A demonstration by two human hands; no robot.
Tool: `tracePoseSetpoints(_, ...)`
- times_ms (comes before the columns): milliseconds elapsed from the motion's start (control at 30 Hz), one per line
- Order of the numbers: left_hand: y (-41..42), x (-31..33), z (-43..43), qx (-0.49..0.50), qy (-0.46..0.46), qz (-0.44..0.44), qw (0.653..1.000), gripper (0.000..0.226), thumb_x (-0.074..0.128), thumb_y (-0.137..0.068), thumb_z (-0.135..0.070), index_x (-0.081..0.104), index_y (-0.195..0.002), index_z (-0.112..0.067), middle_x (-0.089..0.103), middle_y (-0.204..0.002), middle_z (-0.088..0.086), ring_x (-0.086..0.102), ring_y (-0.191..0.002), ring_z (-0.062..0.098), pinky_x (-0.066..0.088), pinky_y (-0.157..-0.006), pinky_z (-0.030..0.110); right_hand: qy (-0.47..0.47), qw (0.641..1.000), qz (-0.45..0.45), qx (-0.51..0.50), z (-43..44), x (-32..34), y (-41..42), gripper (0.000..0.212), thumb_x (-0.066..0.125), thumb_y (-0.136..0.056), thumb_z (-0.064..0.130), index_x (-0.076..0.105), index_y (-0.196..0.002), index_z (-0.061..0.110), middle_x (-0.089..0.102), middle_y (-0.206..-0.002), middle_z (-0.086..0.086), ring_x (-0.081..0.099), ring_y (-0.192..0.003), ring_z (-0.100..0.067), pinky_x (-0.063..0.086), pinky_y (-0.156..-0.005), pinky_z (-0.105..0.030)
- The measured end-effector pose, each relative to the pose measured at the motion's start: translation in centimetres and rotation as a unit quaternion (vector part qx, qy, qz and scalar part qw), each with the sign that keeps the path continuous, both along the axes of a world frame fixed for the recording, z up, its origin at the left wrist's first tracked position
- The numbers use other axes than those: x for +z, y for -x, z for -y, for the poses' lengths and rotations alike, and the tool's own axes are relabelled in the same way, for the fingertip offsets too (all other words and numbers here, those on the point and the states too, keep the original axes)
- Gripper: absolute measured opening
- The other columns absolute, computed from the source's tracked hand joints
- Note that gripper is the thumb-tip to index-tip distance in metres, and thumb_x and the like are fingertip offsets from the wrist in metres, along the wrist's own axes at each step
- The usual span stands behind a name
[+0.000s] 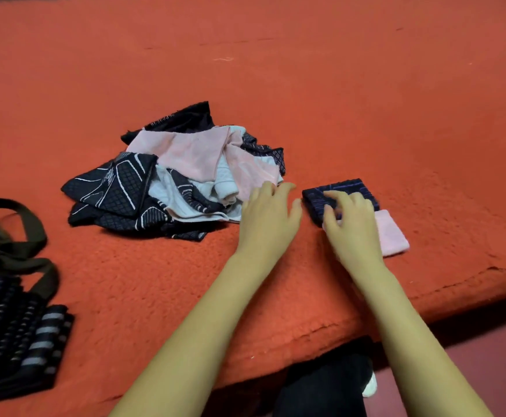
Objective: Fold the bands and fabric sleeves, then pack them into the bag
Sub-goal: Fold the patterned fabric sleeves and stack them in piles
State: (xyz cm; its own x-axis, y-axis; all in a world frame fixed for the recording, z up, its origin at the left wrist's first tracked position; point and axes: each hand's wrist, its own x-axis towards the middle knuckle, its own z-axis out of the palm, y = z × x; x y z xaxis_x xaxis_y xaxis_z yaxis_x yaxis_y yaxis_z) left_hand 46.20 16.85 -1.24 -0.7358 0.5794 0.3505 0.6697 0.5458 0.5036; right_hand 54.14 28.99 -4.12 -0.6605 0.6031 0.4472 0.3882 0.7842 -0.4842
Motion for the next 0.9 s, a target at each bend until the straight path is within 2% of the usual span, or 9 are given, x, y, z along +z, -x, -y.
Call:
tracePoseSetpoints(167, 8.0, 2.3, 4.7, 0.099, 0.001, -0.018, 0.995, 0.034, 0.047, -0.094, -0.024, 0.055, -0.125, -0.012, 0.055, -0.117, 0.014, 0.047, -0.111, 0.032, 0.036, -0.094, 0.041, 0.036, 0.986, -0.038, 0.157, 4.8, 2.9, 7.9, 0.029, 0.049, -0.090, 0.012, 0.062, -0.115, 0.007, 0.053, -0.106, -0.015, 0.050, -0.100, -0.031, 0.036, -0.087, -0.035)
tracePoseSetpoints(267, 11.5, 2.3, 6.8, 0.148, 0.043, -0.018, 0.988, 0.037, 0.045, -0.094, -0.022, 0.051, -0.129, -0.010, 0.053, -0.121, 0.016, 0.048, -0.113, 0.033, 0.037, -0.093, 0.043, 0.019, 0.973, -0.028, 0.229, 6.8, 4.8, 13.4, 0.031, 0.044, -0.092, 0.007, 0.060, -0.117, 0.001, 0.052, -0.111, -0.018, 0.049, -0.104, -0.031, 0.038, -0.088, -0.033)
tracePoseSetpoints(367, 13.6, 1.6, 7.6, 0.187, 0.117, -0.020, 0.975, 0.037, 0.040, -0.096, -0.022, 0.047, -0.130, -0.008, 0.051, -0.123, 0.016, 0.046, -0.113, 0.033, 0.035, -0.089, 0.042, -0.018, 0.957, 0.059, 0.283, 8.2, 5.4, 19.4, 0.034, 0.038, -0.094, 0.001, 0.055, -0.123, 0.001, 0.050, -0.119, -0.018, 0.048, -0.109, -0.031, 0.037, -0.085, -0.033)
tracePoseSetpoints(433, 14.4, 0.9, 7.7, 0.210, 0.131, -0.015, 0.969, 0.035, 0.037, -0.097, -0.022, 0.047, -0.128, -0.008, 0.048, -0.123, 0.015, 0.045, -0.112, 0.033, 0.035, -0.089, 0.040, -0.056, 0.943, 0.122, 0.304, 8.5, 5.5, 22.9, 0.037, 0.038, -0.092, -0.003, 0.051, -0.127, 0.001, 0.047, -0.123, -0.019, 0.045, -0.113, -0.033, 0.034, -0.087, -0.033)
tracePoseSetpoints(567, 15.3, 0.0, 7.6, 0.255, 0.116, 0.023, 0.960, 0.036, 0.035, -0.100, -0.026, 0.047, -0.129, -0.009, 0.045, -0.128, 0.016, 0.045, -0.114, 0.033, 0.034, -0.091, 0.039, -0.122, 0.926, 0.222, 0.281, 8.5, 5.6, 26.9, 0.044, 0.042, -0.089, -0.001, 0.041, -0.133, 0.003, 0.045, -0.127, -0.017, 0.041, -0.116, -0.032, 0.034, -0.089, -0.036)
tracePoseSetpoints(633, 15.4, -0.5, 7.4, 0.264, 0.127, 0.012, 0.956, 0.036, 0.034, -0.101, -0.028, 0.047, -0.128, -0.010, 0.045, -0.128, 0.015, 0.044, -0.114, 0.032, 0.033, -0.092, 0.038, -0.146, 0.923, 0.245, 0.258, 8.6, 5.5, 27.9, 0.042, 0.045, -0.089, 0.003, 0.041, -0.131, 0.005, 0.046, -0.125, -0.015, 0.041, -0.115, -0.032, 0.034, -0.086, -0.037)
tracePoseSetpoints(767, 15.9, -1.2, 7.6, 0.262, 0.121, 0.002, 0.958, 0.039, 0.031, -0.101, -0.031, 0.047, -0.132, -0.014, 0.048, -0.123, 0.013, 0.044, -0.112, 0.030, 0.031, -0.092, 0.037, -0.192, 0.931, 0.208, 0.229, 9.1, 5.7, 28.3, 0.042, 0.053, -0.084, 0.002, 0.041, -0.124, 0.006, 0.047, -0.116, -0.013, 0.045, -0.103, -0.033, 0.033, -0.079, -0.040)
tracePoseSetpoints(900, 15.4, -0.9, 8.1, 0.242, 0.067, 0.022, 0.968, 0.046, 0.029, -0.102, -0.037, 0.033, -0.146, -0.025, 0.048, -0.120, 0.016, 0.042, -0.112, 0.033, 0.031, -0.092, 0.041, -0.152, 0.936, 0.123, 0.293, 9.2, 7.3, 26.5, 0.038, 0.045, -0.081, -0.007, 0.037, -0.118, 0.002, 0.043, -0.100, -0.014, 0.041, -0.069, -0.031, 0.033, -0.059, -0.043)
